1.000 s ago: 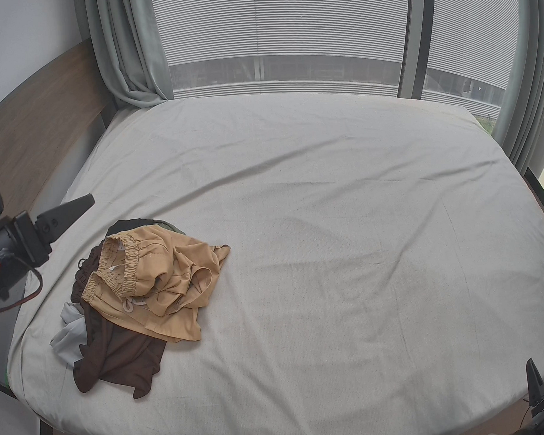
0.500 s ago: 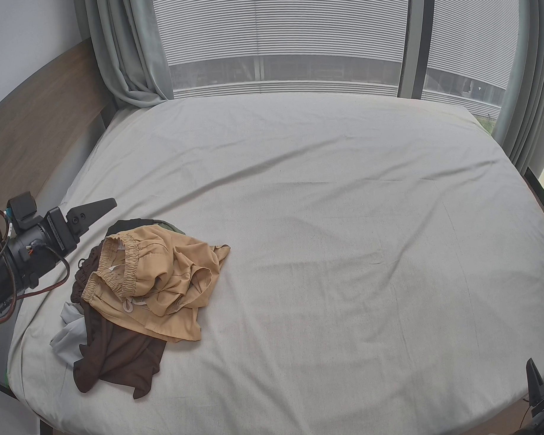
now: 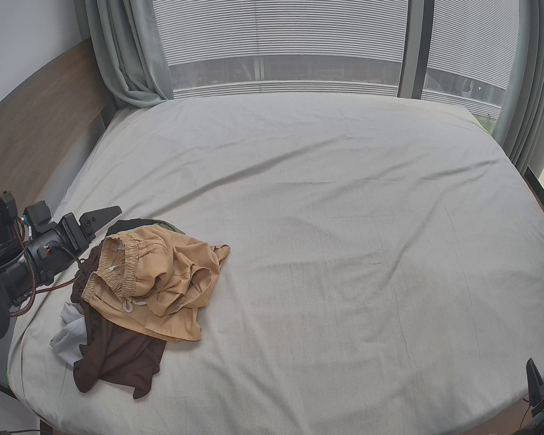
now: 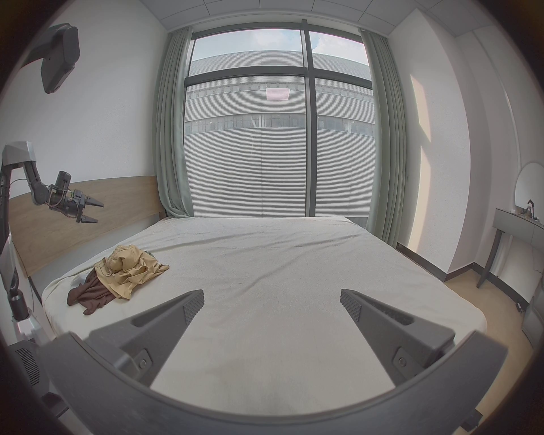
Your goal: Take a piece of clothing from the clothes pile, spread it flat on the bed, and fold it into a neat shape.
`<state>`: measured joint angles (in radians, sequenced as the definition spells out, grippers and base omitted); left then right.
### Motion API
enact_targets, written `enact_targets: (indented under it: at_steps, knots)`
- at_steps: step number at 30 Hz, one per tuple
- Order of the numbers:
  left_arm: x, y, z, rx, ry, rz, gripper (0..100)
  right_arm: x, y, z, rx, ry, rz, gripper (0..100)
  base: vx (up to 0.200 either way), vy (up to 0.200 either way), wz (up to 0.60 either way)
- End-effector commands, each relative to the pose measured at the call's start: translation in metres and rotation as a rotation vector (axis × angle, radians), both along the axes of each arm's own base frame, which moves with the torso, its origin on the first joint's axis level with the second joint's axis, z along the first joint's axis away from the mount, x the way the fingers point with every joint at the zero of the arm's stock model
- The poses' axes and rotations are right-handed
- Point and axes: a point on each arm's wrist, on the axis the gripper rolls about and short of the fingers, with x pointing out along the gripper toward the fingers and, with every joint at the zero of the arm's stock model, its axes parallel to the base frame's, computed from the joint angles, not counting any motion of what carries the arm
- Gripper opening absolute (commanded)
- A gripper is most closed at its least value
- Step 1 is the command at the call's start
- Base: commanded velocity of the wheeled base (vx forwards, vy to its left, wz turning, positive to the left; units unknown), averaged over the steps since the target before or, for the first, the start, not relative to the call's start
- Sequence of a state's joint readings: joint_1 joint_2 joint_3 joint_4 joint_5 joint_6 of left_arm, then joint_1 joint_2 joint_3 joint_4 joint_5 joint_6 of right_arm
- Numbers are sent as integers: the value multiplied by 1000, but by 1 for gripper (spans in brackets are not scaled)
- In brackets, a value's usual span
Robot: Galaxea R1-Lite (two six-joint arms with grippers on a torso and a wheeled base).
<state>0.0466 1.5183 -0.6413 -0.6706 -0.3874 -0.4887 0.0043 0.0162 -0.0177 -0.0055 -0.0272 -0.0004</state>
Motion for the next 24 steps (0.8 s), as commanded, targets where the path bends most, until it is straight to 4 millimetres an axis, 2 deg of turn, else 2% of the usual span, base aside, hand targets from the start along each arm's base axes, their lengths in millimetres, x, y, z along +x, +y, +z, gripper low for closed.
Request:
enact_targets:
  at_steps: [1,8,16,20,22,24]
  knots:
    - [14,7,-18,-14,61,12,100,0,0,-5,0,1,0,100,0,0,0]
    - [26,18,-35,-29,103,23,100,0,0,-5,2,1,0,100,0,0,0]
    - [38,20,-52,-31,114,23,100,0,0,-5,2,1,0,100,0,0,0]
    - [52,21,-66,-28,129,25,100,0,0,-5,2,1,0,100,0,0,0]
    - [52,22,-66,-28,126,25,100,0,0,-5,2,1,0,100,0,0,0]
    - [64,23,-71,-31,116,31,100,0,0,-5,2,2,0,100,0,0,0]
